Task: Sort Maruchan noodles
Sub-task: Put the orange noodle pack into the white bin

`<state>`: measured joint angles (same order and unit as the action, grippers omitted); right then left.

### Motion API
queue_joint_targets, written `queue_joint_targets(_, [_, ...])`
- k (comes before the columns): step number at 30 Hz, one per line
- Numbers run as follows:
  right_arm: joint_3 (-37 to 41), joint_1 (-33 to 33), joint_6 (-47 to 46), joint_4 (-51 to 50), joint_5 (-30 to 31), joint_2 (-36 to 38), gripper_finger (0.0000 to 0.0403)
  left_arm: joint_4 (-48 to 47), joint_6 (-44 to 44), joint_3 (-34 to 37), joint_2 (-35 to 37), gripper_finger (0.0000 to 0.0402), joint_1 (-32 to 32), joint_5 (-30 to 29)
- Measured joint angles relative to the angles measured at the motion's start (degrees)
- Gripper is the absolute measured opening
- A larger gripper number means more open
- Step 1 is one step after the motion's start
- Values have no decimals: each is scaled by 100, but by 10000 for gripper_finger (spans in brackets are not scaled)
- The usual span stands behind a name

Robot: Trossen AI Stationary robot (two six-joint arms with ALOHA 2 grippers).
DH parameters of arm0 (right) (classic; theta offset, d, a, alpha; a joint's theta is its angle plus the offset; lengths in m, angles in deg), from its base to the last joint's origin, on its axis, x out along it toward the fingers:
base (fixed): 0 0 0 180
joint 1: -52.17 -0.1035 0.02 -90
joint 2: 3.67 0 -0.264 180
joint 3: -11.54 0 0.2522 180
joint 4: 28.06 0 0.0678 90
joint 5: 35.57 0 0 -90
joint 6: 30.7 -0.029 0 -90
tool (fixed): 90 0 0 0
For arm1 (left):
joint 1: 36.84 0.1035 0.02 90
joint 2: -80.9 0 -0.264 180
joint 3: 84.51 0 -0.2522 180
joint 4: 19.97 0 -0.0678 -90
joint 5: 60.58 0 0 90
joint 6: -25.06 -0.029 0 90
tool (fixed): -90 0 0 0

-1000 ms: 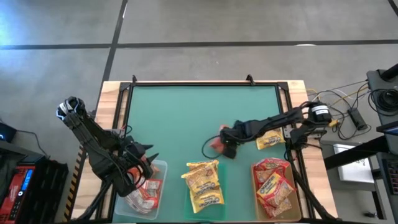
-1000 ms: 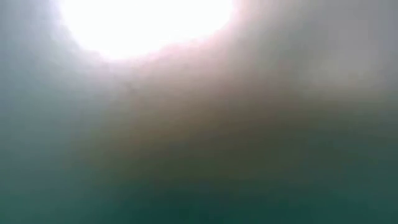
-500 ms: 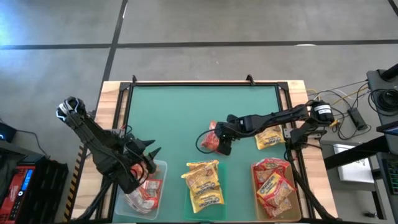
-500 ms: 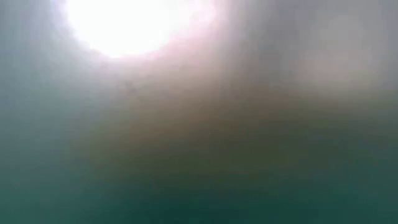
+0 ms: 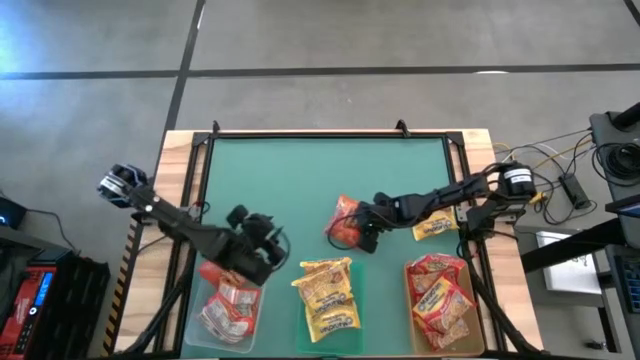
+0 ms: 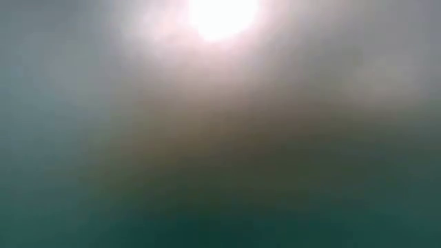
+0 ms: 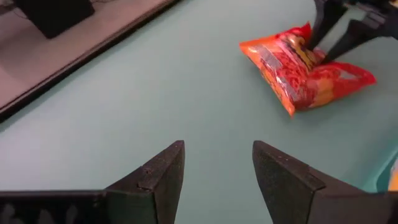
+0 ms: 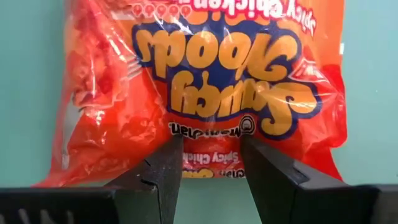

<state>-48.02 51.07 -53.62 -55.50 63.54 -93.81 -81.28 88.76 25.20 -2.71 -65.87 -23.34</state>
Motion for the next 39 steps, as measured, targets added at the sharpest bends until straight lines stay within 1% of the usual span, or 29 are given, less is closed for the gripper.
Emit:
queue_joint_targets(4, [263,0,-6,226,56,18,155,935,-981,47,-101,173,574,401])
queue_joint_targets(6, [342,0,-6,254,54,23,155,1577,-1431,163,-126,173,847,657])
queue_joint_targets(8, [438,0,1,371,56,25,155,2603,-2016,390,-134,173,1129,1106])
queue_joint_targets(11, [530,0,20,448,43,25,155,4421,-2668,939,-138,173,1592,2054])
queue_joint_targets(13, [580,0,42,422,41,25,155,5557,-2806,1353,-138,173,1928,2583])
queue_joint_targets(15, [635,1,46,392,36,23,155,6419,-2733,1726,-138,173,2249,2983])
queue_joint_targets(18, [724,0,50,390,31,17,155,7294,-2248,2213,-141,173,2643,3438])
queue_joint_targets(19, [761,0,51,381,28,16,155,7505,-2058,2340,-160,173,2727,3506])
queue_joint_targets(21, [834,1,58,374,14,13,155,7777,-1755,2543,-196,173,2831,3615])
queue_joint_targets(24, [877,0,114,418,10,9,155,7887,-1629,2571,-331,175,2897,3843])
queue_joint_targets(28, [901,2,425,1016,2,1,155,7900,-1664,2370,-618,182,3010,4163])
queue_joint_targets(30, [881,4,511,1472,18,-1,155,7900,-1673,2264,-807,185,3066,4215])
queue_joint_targets(32, [892,2,571,1719,10,-10,155,7901,-1586,2182,-1031,187,3126,4314])
queue_joint_targets(36, [894,4,643,1772,-2,-10,155,7860,-1344,1978,-1529,187,3242,4635])
queue_joint_targets(39, [894,2,669,1800,-3,-10,155,7870,-1237,1804,-1809,187,3296,4761])
